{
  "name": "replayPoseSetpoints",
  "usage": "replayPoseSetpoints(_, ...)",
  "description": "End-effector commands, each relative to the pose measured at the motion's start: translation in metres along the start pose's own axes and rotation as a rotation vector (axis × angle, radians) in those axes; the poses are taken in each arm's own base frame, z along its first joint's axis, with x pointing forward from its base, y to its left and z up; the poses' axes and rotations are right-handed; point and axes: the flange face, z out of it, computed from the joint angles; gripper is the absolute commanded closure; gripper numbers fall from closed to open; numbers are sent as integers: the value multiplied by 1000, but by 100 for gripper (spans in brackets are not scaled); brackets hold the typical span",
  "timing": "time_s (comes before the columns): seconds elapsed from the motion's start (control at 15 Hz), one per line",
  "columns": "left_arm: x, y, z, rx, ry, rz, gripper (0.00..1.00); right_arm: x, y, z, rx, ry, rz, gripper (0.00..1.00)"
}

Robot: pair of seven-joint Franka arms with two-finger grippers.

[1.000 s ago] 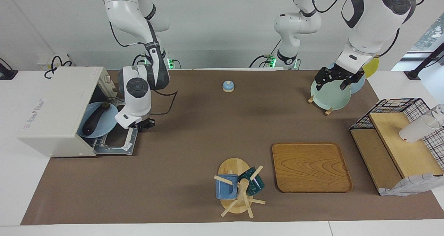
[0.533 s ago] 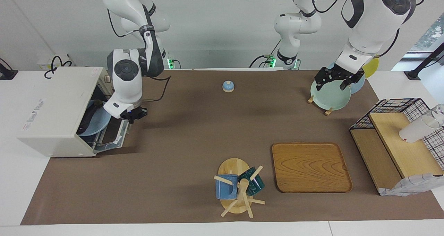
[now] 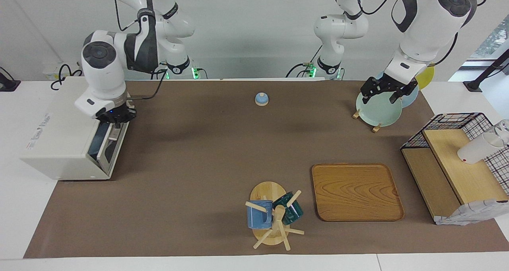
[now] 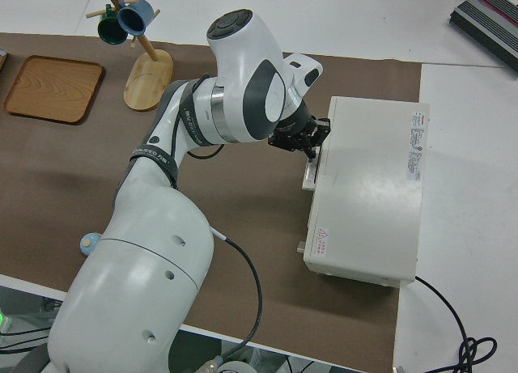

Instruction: Put eggplant into oven

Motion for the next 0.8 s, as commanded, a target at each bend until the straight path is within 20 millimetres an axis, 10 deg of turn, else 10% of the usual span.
replayPoseSetpoints(0.0, -5, -3, -5, 22, 5, 3, 0, -6, 8, -91, 118, 50, 37, 100)
replayPoseSetpoints(0.2, -5, -4, -5, 22, 5, 1, 0, -12, 15, -141, 140, 61, 47, 100)
replayPoseSetpoints(0.33, -5, -4, -5, 22, 5, 0, 0, -8, 12, -134, 146, 40, 42, 100)
replayPoseSetpoints(0.4, -5, -4, -5, 22, 5, 0, 0, -9, 15, -132, 163, 37, 49, 91)
replayPoseSetpoints(0.47, -5, -4, -5, 22, 5, 0, 0, -10, 15, -129, 193, 33, 51, 60)
replayPoseSetpoints(0.53, -5, -3, -5, 22, 5, 1, 0, -11, 13, -123, 201, 16, 48, 1)
replayPoseSetpoints(0.73, -5, -3, -5, 22, 5, 1, 0, -14, 8, -115, 207, -6, 61, 0)
